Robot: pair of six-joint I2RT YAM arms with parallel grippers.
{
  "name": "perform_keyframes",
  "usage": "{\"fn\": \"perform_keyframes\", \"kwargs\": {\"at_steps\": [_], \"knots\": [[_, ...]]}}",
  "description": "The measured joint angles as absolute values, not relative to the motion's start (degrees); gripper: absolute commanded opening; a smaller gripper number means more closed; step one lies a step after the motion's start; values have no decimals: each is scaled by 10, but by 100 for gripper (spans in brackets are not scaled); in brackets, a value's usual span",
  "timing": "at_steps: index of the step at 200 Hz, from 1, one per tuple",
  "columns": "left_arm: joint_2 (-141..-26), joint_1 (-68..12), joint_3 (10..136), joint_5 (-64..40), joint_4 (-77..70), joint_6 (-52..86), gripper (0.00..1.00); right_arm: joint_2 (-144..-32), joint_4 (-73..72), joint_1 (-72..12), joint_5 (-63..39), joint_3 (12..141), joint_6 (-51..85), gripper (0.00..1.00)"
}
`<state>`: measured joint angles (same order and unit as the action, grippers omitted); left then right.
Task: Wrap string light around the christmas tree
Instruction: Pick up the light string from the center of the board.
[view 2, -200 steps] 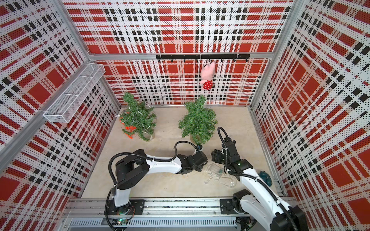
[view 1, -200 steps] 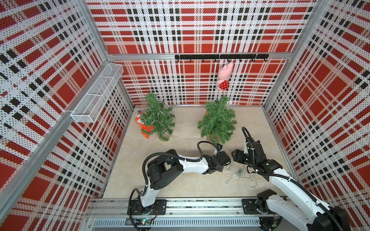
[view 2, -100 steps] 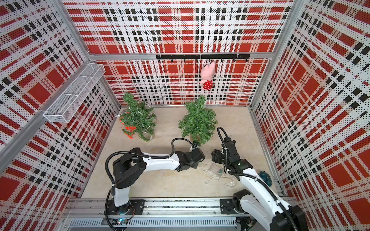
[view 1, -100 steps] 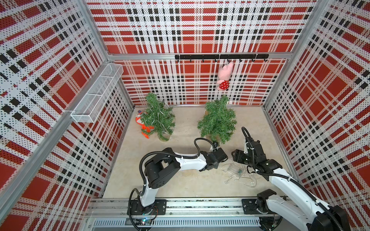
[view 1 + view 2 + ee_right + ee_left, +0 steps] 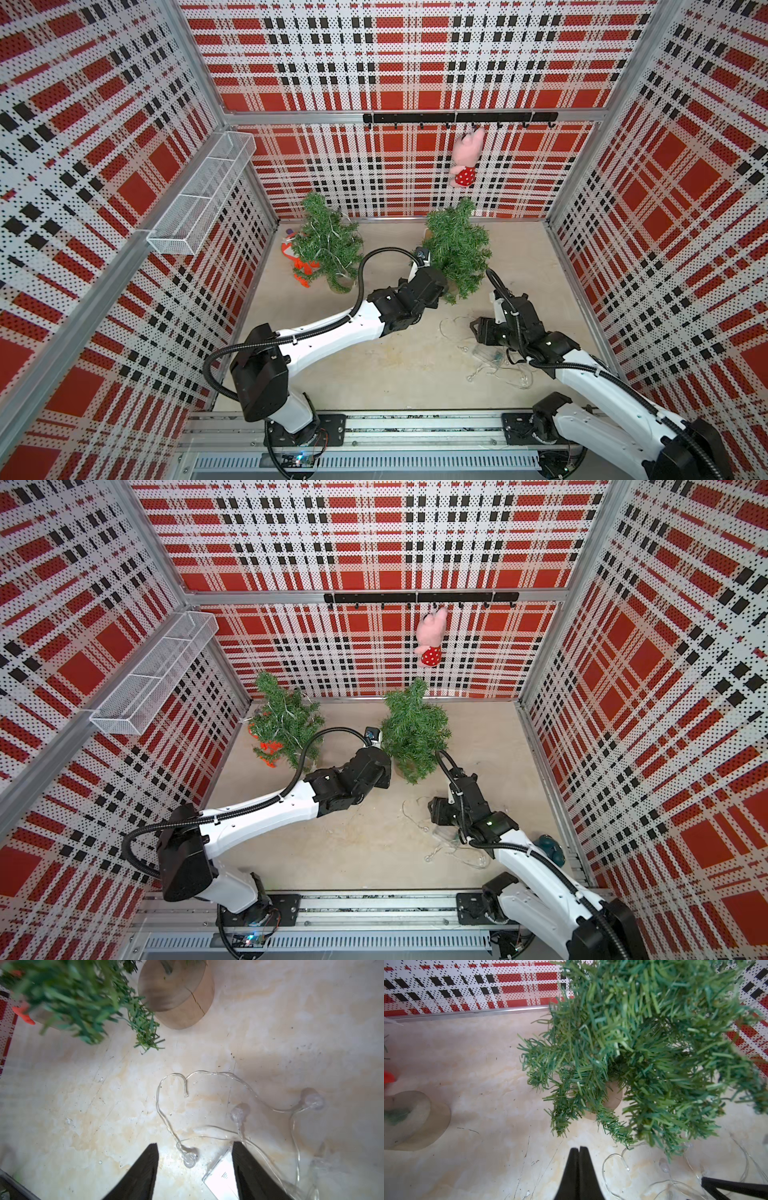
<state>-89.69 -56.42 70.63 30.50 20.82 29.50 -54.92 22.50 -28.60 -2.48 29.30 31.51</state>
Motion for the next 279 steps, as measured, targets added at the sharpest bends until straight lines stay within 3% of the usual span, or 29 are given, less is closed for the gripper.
{"fn": "perform_keyframes", "kwargs": {"at_steps": [55, 145, 213, 248, 279], "knots": [[-882, -553, 572, 254, 143, 326, 8, -631, 230, -405, 32, 293, 358, 62], [-852, -559, 519, 230, 81, 355, 10, -721, 142, -423, 61, 293, 510, 51], [-852, -575, 517, 231, 63, 357, 10, -784, 88, -432, 98, 305, 616, 48], [-852, -582, 516, 244, 60, 357, 9, -789, 38, -434, 110, 289, 685, 39], [-852, -590, 516, 256, 60, 358, 9, -793, -7, -436, 119, 267, 737, 24]]}}
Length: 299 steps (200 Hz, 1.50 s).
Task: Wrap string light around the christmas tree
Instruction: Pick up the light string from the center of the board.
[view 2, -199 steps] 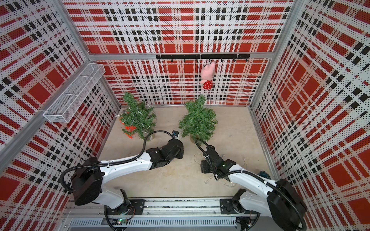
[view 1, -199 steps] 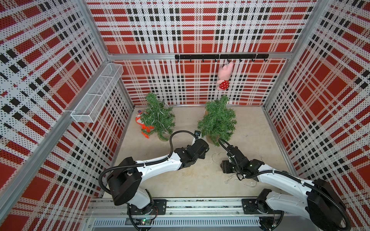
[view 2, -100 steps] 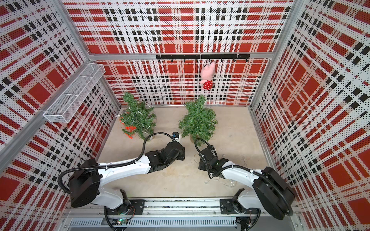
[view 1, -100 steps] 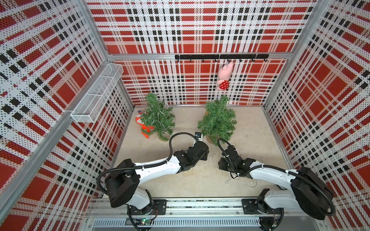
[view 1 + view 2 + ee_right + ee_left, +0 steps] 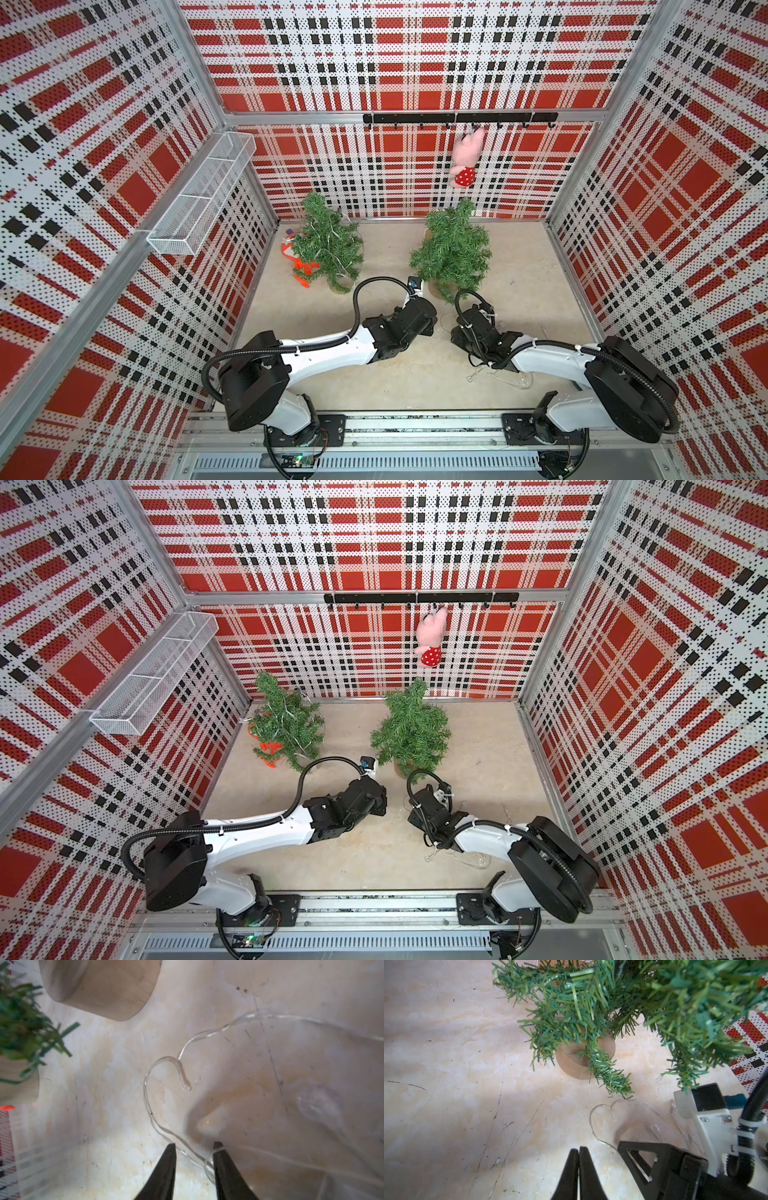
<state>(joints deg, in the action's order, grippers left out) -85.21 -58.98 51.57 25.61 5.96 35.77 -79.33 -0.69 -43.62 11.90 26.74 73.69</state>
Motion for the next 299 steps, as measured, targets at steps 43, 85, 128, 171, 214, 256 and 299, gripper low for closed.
{"fn": "perform_keyframes", "kwargs": {"at_steps": [43, 85, 128, 171, 214, 256, 299], "knots": [[-845, -593, 505, 280, 55, 359, 13, -775, -72, -437, 113, 220, 733, 3], [-758, -595, 393, 301, -40, 341, 28, -652, -78, -438, 53, 219, 637, 0], [-687, -585, 298, 271, -163, 322, 45, -513, 8, -438, 12, 301, 538, 0], [-652, -597, 261, 204, -254, 272, 57, -492, 97, -438, -24, 437, 464, 0], [-633, -604, 204, 154, -317, 239, 58, -493, 129, -438, -58, 521, 437, 0], [-632, -617, 203, 132, -356, 199, 59, -503, 135, -439, -77, 541, 436, 0], [-656, -618, 267, 118, -377, 149, 56, -513, 133, -449, -89, 543, 440, 0]]}}
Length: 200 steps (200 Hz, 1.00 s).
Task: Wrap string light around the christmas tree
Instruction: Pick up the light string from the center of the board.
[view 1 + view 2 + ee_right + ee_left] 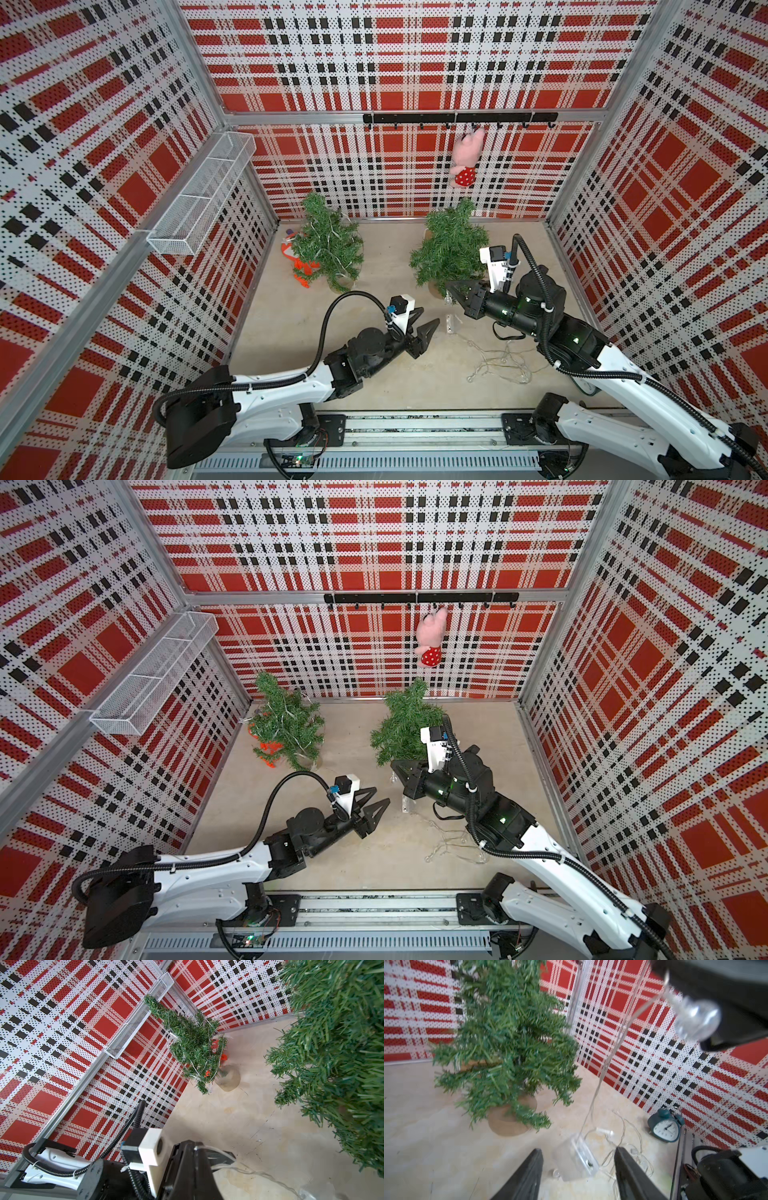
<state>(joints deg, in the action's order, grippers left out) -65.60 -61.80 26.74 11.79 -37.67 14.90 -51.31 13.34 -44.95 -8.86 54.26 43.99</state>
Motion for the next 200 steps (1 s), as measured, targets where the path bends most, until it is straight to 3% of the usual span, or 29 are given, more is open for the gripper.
{"fn": "perform_keyframes", "kwargs": {"at_steps": [59, 111, 155, 183, 200], "knots": [[-670, -580, 279, 86, -386, 99, 46, -516, 112, -468, -104, 543, 444, 0], [-676, -566, 279, 25, -386, 81, 52, -541, 104, -477, -119, 543, 442, 0], [-687, -536, 279, 15, -386, 72, 37, -547, 90, -480, -128, 544, 442, 0], [-687, -520, 278, 11, -386, 72, 38, -547, 86, -482, -129, 545, 442, 0], [-688, -521, 277, 1, -386, 72, 47, -547, 83, -483, -129, 546, 443, 0]]}}
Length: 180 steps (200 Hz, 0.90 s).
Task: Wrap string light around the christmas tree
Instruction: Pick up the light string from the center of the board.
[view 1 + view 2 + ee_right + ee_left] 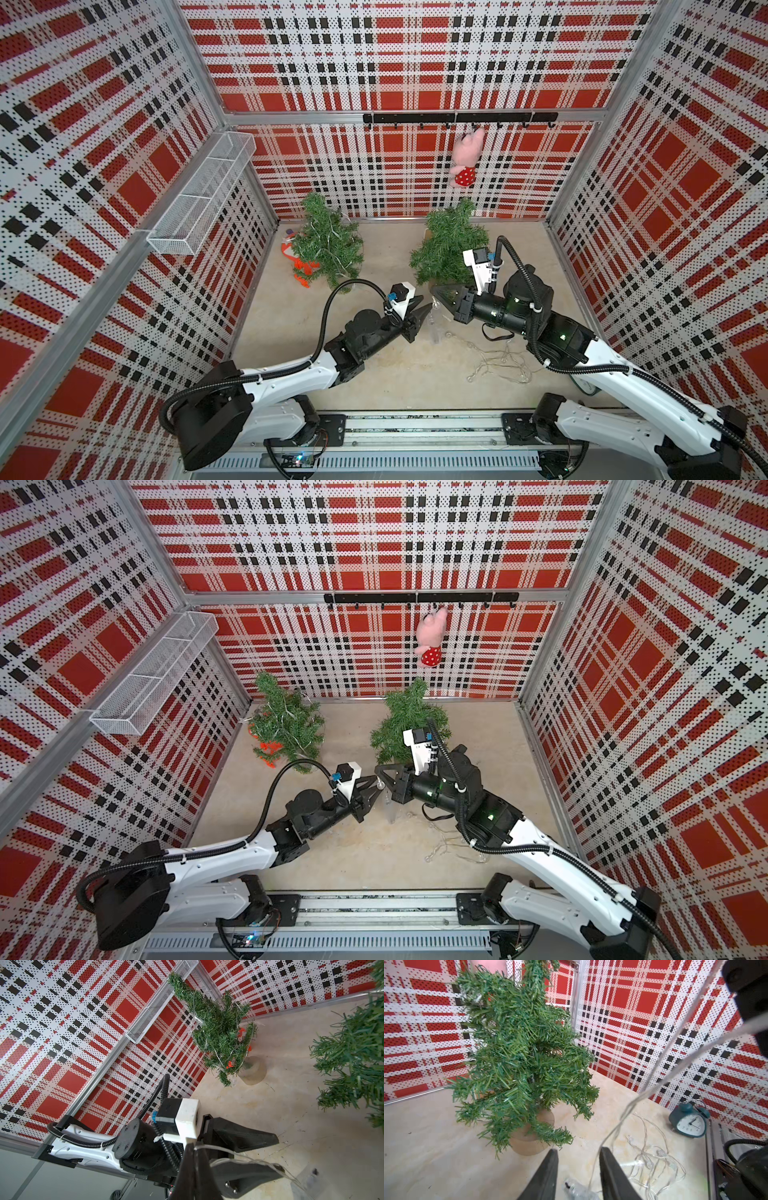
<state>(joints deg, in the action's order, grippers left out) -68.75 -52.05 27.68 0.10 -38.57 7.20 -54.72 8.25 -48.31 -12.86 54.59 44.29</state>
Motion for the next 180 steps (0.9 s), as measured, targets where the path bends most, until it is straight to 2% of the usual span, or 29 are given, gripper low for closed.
{"fn": "perform_keyframes", "kwargs": {"at_steps": [19, 53, 132, 180], "knots": [[-689, -522, 274, -13, -386, 73, 50, -548, 78, -485, -129, 546, 444, 0], [-689, -525, 254, -13, -388, 77, 47, -550, 74, -492, -129, 546, 444, 0], [-696, -513, 253, 7, -390, 76, 26, -565, 43, -502, -134, 546, 456, 0], [-712, -510, 256, 14, -397, 74, 21, -569, 20, -508, -139, 546, 468, 0]]}}
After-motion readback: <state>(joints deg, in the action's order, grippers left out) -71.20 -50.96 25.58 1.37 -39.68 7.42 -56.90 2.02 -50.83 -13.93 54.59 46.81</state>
